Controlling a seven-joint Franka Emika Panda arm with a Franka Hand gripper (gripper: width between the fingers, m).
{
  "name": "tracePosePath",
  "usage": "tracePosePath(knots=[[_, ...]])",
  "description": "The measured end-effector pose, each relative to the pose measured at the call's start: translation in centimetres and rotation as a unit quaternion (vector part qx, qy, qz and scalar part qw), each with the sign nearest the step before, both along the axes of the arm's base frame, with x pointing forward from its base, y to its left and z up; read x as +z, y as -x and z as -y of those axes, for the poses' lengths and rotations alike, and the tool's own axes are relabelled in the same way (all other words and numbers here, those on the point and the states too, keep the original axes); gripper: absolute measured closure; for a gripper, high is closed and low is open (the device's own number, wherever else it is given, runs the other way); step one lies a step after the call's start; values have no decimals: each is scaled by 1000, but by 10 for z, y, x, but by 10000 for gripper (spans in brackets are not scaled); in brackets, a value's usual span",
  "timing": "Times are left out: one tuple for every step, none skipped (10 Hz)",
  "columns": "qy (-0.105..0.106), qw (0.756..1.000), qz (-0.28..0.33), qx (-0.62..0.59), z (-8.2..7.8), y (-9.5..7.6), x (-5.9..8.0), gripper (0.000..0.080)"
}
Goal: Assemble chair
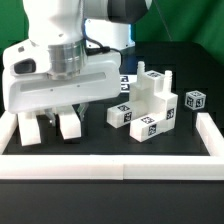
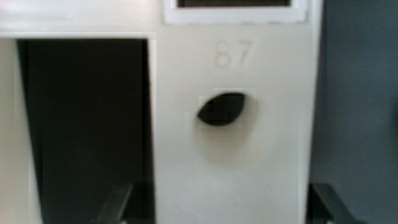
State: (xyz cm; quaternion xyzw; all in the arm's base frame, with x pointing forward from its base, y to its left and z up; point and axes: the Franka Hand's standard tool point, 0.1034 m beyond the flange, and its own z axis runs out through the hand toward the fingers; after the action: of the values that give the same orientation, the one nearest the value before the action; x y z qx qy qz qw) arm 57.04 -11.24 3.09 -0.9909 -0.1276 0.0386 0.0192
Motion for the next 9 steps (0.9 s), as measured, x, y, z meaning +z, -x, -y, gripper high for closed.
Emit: tracePosePath(knots=[[-5,1000,-1,-2,-2,-1,11,512],[-10,1000,-3,-7,-5,-2,23,512],[-16,1000,-6,-11,-8,-3,36,512],[-20,1000,-6,-17,-11,-4,47,512],[-21,1000,-5,-14,-13,-6,54,512],[-20,1000,-5,-18,-12,-5,52,512],[-20,999,-8,-28,-13,-4,50,512],[-20,999,-8,-30,-13,-4,50,512],[-18,999,-10,-49,-13,-4,49,512]])
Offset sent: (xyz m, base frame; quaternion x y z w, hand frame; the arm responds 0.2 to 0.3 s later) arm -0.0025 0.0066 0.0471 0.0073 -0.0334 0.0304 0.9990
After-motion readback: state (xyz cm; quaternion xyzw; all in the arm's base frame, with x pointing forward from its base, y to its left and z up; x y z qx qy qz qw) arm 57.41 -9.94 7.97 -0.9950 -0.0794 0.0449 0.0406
